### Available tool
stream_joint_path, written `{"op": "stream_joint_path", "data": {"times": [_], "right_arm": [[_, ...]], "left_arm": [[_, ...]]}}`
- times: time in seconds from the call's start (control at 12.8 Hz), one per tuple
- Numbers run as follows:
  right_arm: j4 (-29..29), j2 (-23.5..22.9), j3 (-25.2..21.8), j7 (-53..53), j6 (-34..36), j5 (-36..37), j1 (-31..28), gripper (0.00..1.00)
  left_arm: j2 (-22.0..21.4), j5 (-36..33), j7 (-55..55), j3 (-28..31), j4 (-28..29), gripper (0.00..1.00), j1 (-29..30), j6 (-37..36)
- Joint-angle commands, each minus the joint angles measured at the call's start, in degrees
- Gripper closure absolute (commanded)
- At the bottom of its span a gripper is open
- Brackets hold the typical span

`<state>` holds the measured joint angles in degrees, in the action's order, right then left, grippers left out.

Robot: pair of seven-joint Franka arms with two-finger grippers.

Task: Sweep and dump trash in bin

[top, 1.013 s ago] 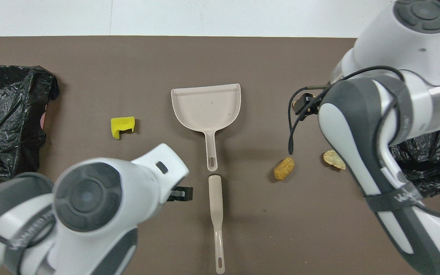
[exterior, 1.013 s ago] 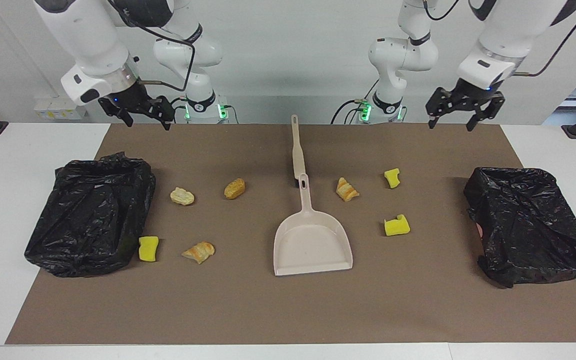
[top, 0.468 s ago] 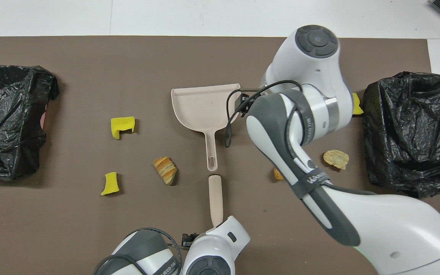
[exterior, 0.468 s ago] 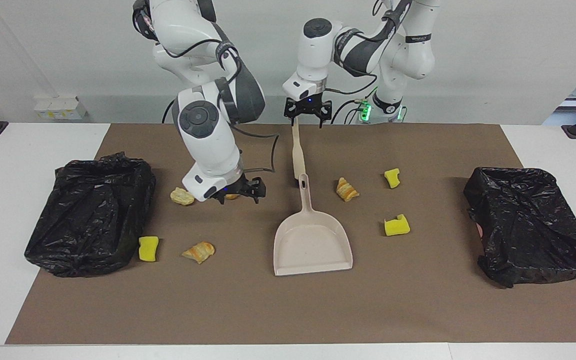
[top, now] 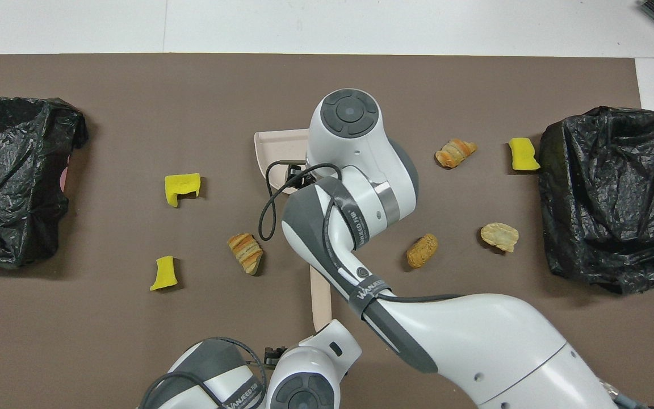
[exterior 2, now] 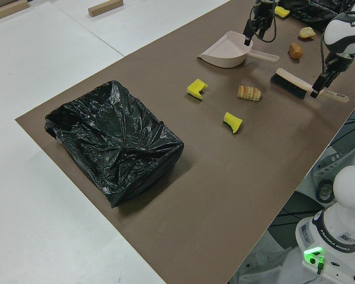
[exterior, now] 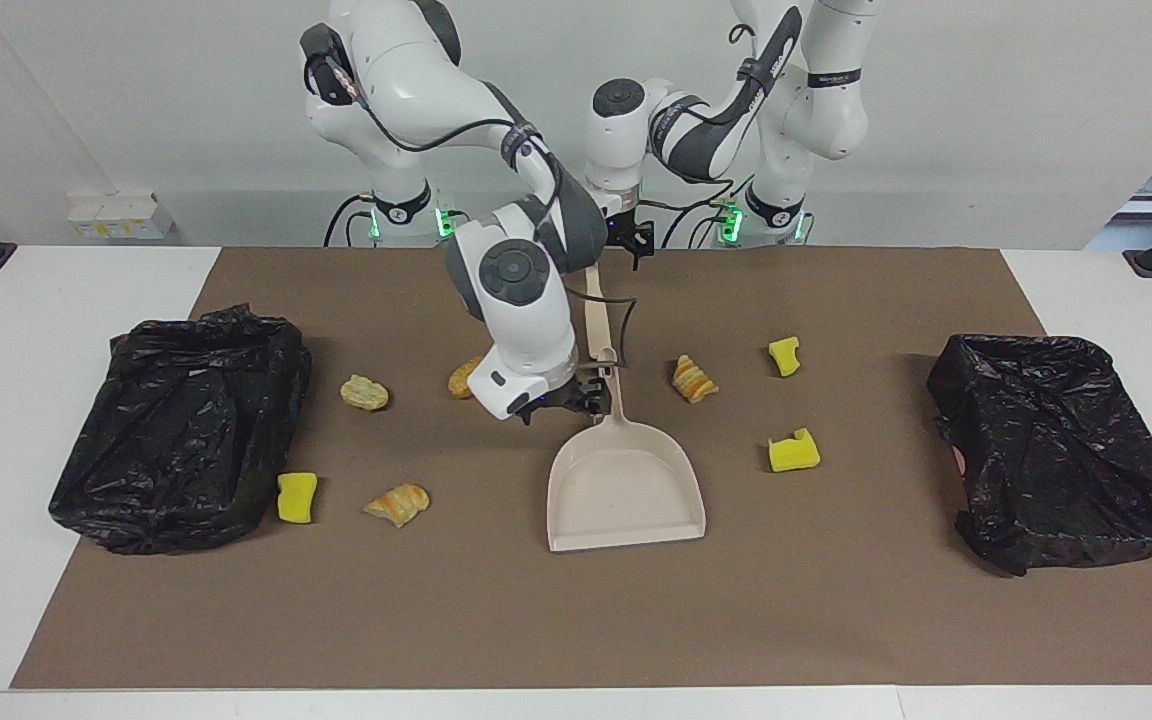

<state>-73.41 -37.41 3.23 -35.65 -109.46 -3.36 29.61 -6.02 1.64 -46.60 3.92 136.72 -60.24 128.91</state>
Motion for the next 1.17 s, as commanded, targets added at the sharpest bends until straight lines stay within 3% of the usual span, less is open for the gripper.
{"op": "stream_joint_path", "data": {"times": [0.0, 0.08, 0.16, 0.39, 0.47, 0.62, 0.86, 1.09], "right_arm": [[1.25, -0.21, 0.19, -1.97, 1.0, 1.43, 1.24, 0.08], [-0.67, 0.31, 0.37, -1.97, 0.31, 0.91, 1.07, 0.31], [-3.03, 1.71, 0.46, -1.19, 0.13, 0.64, 1.16, 0.41], [-8.93, 4.35, 0.54, 1.98, -2.06, 0.55, 1.07, 0.46], [-9.38, 4.71, 0.54, 3.64, -2.33, 0.55, 1.16, 0.7], [-8.77, 4.8, 0.54, 6.72, -1.46, 0.64, 0.9, 1.0], [-8.77, 6.81, 0.54, 10.65, -1.37, 0.64, 0.02, 1.0], [-9.21, 10.06, 0.46, 31.28, 2.91, 0.72, -4.45, 1.0]], "left_arm": [[-0.57, 0.11, -0.6, 0.57, 1.45, 0.0, -0.76, 2.22], [-0.23, 0.11, -0.51, 0.57, 1.36, 0.0, -0.67, 2.4], [0.04, 0.11, -0.42, 0.57, 1.36, 0.0, -0.67, 3.09], [0.3, 1.86, -0.33, 0.57, 1.36, 0.0, -0.76, 3.97], [0.3, 3.0, 0.1, 0.57, 1.45, 0.01, -0.76, 4.41], [0.48, 3.28, 0.11, 0.48, 1.53, 0.05, -0.84, 4.24], [0.22, 4.67, -0.15, 0.48, 2.23, 0.24, -1.72, 3.89], [-0.31, 6.35, 0.02, 0.48, 2.94, 0.34, -2.95, 3.8]]}}
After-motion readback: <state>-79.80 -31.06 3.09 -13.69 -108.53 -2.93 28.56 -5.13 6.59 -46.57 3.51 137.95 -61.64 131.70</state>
